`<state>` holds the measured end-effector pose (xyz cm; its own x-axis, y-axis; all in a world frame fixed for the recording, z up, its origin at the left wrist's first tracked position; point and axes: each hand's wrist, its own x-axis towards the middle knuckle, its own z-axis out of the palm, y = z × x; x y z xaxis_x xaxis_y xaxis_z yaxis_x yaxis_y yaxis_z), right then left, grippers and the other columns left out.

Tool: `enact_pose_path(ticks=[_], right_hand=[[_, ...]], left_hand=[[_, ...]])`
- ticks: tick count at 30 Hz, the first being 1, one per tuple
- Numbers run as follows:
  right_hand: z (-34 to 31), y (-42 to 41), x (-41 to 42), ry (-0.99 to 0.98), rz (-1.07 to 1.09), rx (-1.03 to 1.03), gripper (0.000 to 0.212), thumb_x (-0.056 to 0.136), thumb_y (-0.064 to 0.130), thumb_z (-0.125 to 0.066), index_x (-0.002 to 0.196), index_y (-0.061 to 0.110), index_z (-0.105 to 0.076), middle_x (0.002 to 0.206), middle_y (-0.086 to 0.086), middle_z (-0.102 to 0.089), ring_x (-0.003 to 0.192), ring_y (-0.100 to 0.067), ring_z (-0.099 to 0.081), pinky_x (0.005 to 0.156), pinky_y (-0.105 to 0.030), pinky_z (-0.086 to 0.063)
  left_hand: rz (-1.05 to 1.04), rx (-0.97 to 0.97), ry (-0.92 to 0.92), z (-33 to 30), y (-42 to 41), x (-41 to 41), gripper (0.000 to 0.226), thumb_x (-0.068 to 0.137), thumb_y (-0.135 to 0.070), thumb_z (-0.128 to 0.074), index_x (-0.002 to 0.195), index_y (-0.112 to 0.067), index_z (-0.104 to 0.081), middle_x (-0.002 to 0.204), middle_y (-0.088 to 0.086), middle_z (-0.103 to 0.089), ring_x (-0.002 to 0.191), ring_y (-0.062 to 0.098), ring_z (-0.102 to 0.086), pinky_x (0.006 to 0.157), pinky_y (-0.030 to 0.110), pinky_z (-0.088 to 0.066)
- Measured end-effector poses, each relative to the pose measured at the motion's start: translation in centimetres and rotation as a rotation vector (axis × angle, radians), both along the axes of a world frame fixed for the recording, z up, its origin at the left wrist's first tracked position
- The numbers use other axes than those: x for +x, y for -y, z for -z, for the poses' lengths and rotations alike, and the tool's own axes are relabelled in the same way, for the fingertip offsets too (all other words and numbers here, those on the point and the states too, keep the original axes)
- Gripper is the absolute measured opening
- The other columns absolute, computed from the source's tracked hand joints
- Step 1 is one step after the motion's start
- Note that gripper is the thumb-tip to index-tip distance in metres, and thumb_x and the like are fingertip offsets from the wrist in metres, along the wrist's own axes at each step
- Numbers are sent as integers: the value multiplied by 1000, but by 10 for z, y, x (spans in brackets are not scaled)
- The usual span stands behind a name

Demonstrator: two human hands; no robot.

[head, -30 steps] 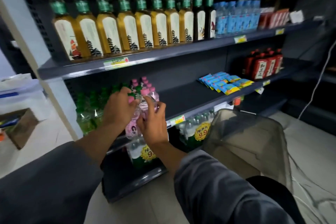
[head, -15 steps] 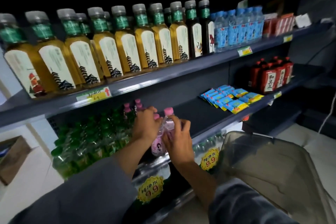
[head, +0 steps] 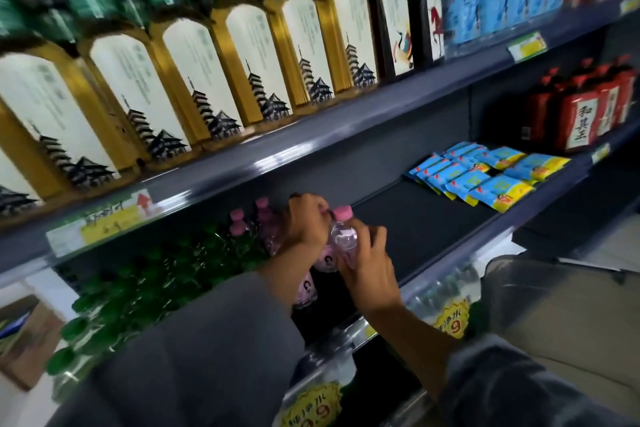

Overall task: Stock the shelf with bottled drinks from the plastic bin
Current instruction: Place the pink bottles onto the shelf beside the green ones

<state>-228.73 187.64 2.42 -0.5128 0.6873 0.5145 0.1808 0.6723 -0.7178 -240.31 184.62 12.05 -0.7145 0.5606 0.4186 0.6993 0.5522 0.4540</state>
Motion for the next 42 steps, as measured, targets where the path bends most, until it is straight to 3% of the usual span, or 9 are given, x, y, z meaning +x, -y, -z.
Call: enact_pose_path(ticks=[3, 8, 14, 19, 21, 31, 35, 39, 42], right_hand=[[13, -5, -16, -26, -20, -58, 57, 92, 27, -66, 137, 30, -30, 115, 2, -31, 90, -39, -59, 70, -44, -48], [33, -4, -48, -65, -86, -147, 81, 86, 29, -76, 150, 25, -27, 123, 0, -32, 99, -34, -62, 79, -46, -53], [32, 2, -66, -23, -115, -174, 73, 86, 27, -74, 144, 21, -30, 119, 1, -31, 103, -36, -56, 77, -38, -45], [38, 0, -64, -34, -235, -255, 90, 79, 27, -70, 153, 23, -19, 124, 5, -30, 119, -24, -49, 99, -40, -47], [39, -1, -62, -19, -282, -286, 96, 77, 25, -66, 157, 23, -13, 126, 6, -30, 123, -21, -47, 103, -40, -45], [49, -19, -87, -43, -366, -348, 51, 84, 25, -67, 134, 23, -53, 120, 4, -62, 112, -12, -61, 96, -28, -49], [51, -25, -105, -42, -355, -358, 52, 81, 41, -63, 130, 24, -55, 121, 4, -67, 111, -14, -64, 96, -31, -51], [53, -24, -122, -85, -359, -378, 58, 80, 53, -56, 135, 34, -54, 120, 14, -68, 113, -6, -64, 100, -36, -52], [57, -25, -133, -72, -350, -355, 49, 92, 38, -58, 139, 37, -49, 125, 15, -65, 116, -4, -61, 104, -35, -50]], left_hand=[[-31, -47, 47, 15, -8, -29, 16, 73, -8, -72, 63, -19, -67, 79, 8, -72, 79, 28, -71, 75, 36, -58], [-37, -77, 100, 24, -5, -48, 10, 87, -17, -70, 90, -8, -74, 104, 15, -69, 100, 33, -64, 80, 29, -47], [-35, -169, 146, 12, -11, -71, 20, 85, -8, -69, 104, -10, -75, 113, 12, -73, 110, 26, -67, 92, 30, -51], [-83, -154, 106, 17, -11, -76, 10, 85, -11, -69, 76, -5, -69, 81, 7, -71, 92, 25, -70, 74, 30, -49], [-116, -131, 87, 21, -11, -81, 12, 85, -15, -70, 78, -5, -69, 85, 8, -70, 91, 26, -69, 74, 29, -48], [-161, -228, -45, 3, -16, -106, 34, 80, -40, -78, 99, -12, -76, 105, 14, -74, 101, 35, -70, 82, 42, -59], [-130, -214, -10, 4, -19, -121, 25, 80, -34, -81, 88, -11, -76, 97, 14, -75, 96, 32, -72, 77, 37, -57], [-124, -191, -20, 10, -17, -136, 33, 79, -52, -76, 91, -22, -76, 97, 9, -76, 94, 31, -71, 77, 37, -58], [-92, -203, -25, 12, -14, -140, 22, 89, -42, -66, 88, -20, -73, 97, 12, -74, 96, 34, -69, 76, 38, -55]])
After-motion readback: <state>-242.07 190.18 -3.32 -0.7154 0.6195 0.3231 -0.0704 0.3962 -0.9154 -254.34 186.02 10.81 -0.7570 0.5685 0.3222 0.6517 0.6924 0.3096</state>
